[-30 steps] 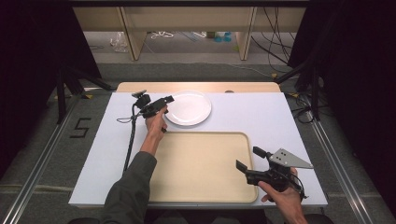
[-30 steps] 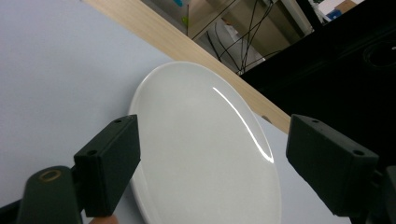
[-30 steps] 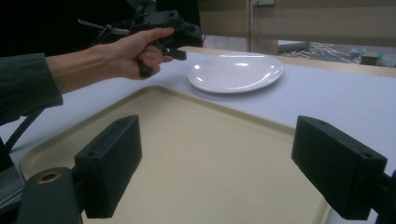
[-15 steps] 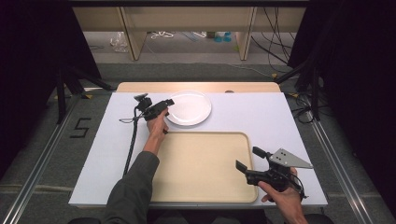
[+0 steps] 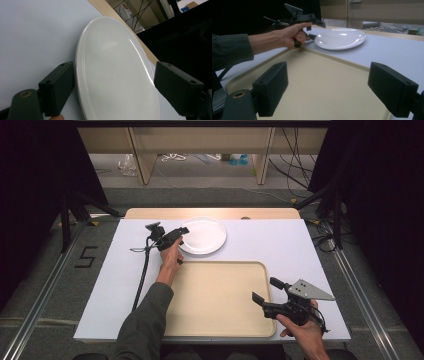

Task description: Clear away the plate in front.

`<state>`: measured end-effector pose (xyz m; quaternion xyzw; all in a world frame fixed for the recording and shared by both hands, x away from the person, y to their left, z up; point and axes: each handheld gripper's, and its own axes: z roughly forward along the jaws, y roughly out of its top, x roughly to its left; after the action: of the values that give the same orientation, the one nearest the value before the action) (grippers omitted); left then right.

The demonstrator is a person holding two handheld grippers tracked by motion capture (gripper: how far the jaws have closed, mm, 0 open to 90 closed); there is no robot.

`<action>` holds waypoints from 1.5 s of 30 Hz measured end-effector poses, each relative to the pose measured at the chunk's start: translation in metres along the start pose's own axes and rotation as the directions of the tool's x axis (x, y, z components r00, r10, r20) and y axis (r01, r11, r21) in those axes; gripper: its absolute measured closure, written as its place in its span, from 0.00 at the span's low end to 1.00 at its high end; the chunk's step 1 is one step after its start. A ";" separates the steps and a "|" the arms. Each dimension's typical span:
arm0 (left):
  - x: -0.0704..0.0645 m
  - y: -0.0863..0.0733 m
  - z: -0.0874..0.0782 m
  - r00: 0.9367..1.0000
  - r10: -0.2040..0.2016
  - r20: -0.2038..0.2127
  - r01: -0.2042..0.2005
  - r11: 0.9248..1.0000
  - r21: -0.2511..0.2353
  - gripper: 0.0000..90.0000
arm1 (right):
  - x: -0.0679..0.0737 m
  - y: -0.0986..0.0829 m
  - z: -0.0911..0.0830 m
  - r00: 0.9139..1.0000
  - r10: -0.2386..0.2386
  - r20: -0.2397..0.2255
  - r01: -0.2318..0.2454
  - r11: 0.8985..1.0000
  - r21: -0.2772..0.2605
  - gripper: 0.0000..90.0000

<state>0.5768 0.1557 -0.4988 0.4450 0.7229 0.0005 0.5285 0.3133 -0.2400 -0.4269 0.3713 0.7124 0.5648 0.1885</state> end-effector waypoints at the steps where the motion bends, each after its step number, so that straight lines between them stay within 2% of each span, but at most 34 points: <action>1: 0.000 -0.001 0.001 1.000 -0.014 0.011 0.014 1.000 0.001 0.18 | 0.000 0.000 0.000 1.000 -0.010 0.001 0.010 1.000 -0.006 0.19; 9: -0.001 -0.007 0.005 0.999 -0.034 0.007 0.034 0.999 -0.020 0.18 | 0.000 0.000 0.001 1.000 -0.011 -0.004 0.011 1.000 -0.006 0.19; 12: -0.002 -0.009 0.006 0.999 -0.036 0.005 0.036 0.999 -0.034 0.18 | 0.001 0.000 0.000 1.000 0.004 -0.009 -0.004 1.000 0.003 0.19; 15: -0.002 -0.010 0.005 0.998 -0.059 0.002 0.060 0.997 -0.046 0.19 | 0.001 0.000 0.000 1.000 0.008 -0.009 -0.008 1.000 0.001 0.19; 20: -0.001 -0.014 0.004 0.997 -0.076 -0.006 0.076 0.994 -0.078 0.26 | 0.001 0.000 0.000 1.000 0.006 -0.012 -0.006 1.000 0.005 0.19; 23: 0.001 -0.015 0.004 0.994 -0.107 -0.012 0.105 0.990 -0.091 0.33 | 0.001 0.000 0.000 1.000 0.006 -0.011 -0.006 1.000 0.004 0.19; 28: 0.004 -0.016 0.002 0.987 -0.157 -0.021 0.154 0.982 -0.107 0.47 | 0.001 0.000 0.000 1.000 0.006 -0.013 -0.006 1.000 0.007 0.19; 30: 0.004 -0.017 0.002 0.986 -0.162 -0.039 0.157 0.981 -0.113 0.52 | 0.001 0.000 0.001 1.000 0.008 -0.012 -0.008 1.000 0.000 0.19; 32: 0.004 -0.017 0.002 0.981 -0.190 -0.046 0.184 0.976 -0.116 0.57 | 0.001 0.000 0.000 1.000 0.009 -0.011 -0.009 1.000 0.000 0.19; 33: 0.005 -0.017 0.001 0.979 -0.197 -0.054 0.190 0.976 -0.108 0.58 | 0.001 0.000 0.000 1.000 0.002 0.000 -0.002 1.000 0.003 0.19; 36: 0.004 -0.018 0.002 0.975 -0.213 -0.063 0.203 0.971 -0.127 0.63 | -0.001 0.000 0.000 1.000 -0.017 -0.002 0.017 1.000 -0.021 0.19; 37: 0.005 -0.018 0.001 0.974 -0.216 -0.070 0.207 0.971 -0.118 0.65 | -0.002 0.001 0.000 1.000 -0.017 -0.002 0.017 1.000 -0.015 0.19; 38: 0.007 -0.019 0.001 0.972 -0.221 -0.075 0.211 0.970 -0.117 0.67 | -0.001 0.001 -0.001 1.000 0.007 -0.008 -0.007 1.000 -0.003 0.19; 39: 0.005 -0.019 0.002 0.964 -0.258 -0.060 0.247 0.957 -0.151 0.69 | -0.001 0.001 -0.001 1.000 0.003 -0.006 -0.003 1.000 -0.006 0.19; 41: 0.009 -0.020 0.000 0.964 -0.253 -0.077 0.243 0.963 -0.116 0.72 | 0.000 0.001 -0.001 1.000 0.011 -0.009 -0.011 1.000 -0.002 0.19; 43: 0.010 -0.021 0.001 0.959 -0.275 -0.071 0.264 0.954 -0.140 0.77 | 0.000 0.001 -0.001 1.000 0.009 -0.009 -0.009 1.000 -0.002 0.19; 44: 0.011 -0.021 0.000 0.958 -0.274 -0.082 0.262 0.957 -0.127 0.80 | 0.000 0.001 -0.001 1.000 0.008 -0.008 -0.008 1.000 -0.001 0.19; 45: 0.012 -0.022 0.000 0.957 -0.278 -0.081 0.267 0.955 -0.129 0.82 | -0.001 0.001 -0.001 1.000 0.001 -0.005 -0.001 1.000 -0.008 0.19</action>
<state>0.5623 0.1508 -0.5185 0.3086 0.8012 -0.0082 0.5126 0.3137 -0.2412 -0.4261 0.3697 0.7104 0.5686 0.1879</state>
